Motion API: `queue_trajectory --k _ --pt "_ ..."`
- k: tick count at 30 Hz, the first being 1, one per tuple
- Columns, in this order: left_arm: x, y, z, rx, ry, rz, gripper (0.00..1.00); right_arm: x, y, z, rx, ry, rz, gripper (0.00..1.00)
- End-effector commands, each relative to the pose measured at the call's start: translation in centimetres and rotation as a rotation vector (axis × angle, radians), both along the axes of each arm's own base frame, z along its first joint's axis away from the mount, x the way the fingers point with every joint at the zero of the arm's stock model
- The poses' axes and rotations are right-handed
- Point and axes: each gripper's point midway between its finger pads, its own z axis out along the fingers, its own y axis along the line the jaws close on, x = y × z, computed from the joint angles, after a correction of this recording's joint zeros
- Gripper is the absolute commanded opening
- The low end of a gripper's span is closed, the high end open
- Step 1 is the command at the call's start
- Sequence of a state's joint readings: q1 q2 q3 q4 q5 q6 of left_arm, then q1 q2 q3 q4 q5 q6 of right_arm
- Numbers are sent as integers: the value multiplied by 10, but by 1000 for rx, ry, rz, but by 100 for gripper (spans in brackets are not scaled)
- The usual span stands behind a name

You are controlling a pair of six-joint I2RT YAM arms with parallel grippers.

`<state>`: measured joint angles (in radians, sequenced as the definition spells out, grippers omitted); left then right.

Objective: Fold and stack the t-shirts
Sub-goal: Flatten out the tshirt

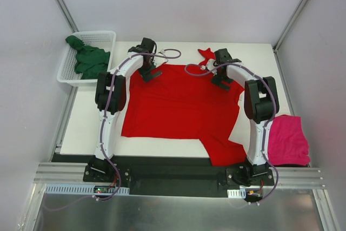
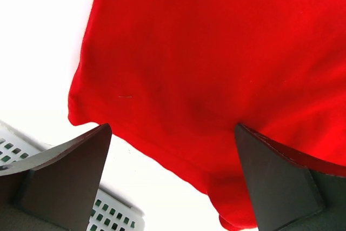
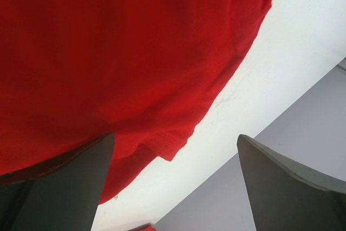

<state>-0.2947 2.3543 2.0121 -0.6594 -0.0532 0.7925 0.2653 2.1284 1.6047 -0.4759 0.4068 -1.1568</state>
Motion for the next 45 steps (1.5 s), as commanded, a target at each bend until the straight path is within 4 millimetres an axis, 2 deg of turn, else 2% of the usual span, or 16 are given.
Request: queue_trajectory --k 1,8,15,21,26,31,33,34,35,39,43,44,45 --pt "3 -2 -8 14 7 -29 99 11 -1 3 -12 -21 5 100" --pt "32 7 -1 84 -109 -12 99 30 -1 7 -42 -96 27 100" --pt "57 15 3 159 -192 -16 99 65 2 21 -84 -198 76 100" --pt "65 20 6 198 -227 -3 99 90 3 26 -146 -262 135 100" --pt "62 27 4 228 -229 15 99 99 8 23 -162 -276 191 100" --pt "65 33 6 256 -258 34 99 117 8 22 -194 -326 220 100" --pt "65 36 7 277 -265 39 99 130 8 34 -209 -371 219 100" --pt "67 37 9 281 -275 43 99 134 8 30 -211 -372 217 100" --pt "70 38 11 286 -289 45 99 142 8 42 -215 -405 208 100" --pt "76 39 23 292 -332 64 99 161 9 59 -229 -484 209 100" --pt "77 37 45 262 -382 105 99 164 8 80 -234 -557 184 100" --pt "75 36 60 232 -407 127 99 162 10 83 -227 -564 181 100" --pt "76 35 69 213 -434 139 99 159 8 100 -216 -593 168 100"
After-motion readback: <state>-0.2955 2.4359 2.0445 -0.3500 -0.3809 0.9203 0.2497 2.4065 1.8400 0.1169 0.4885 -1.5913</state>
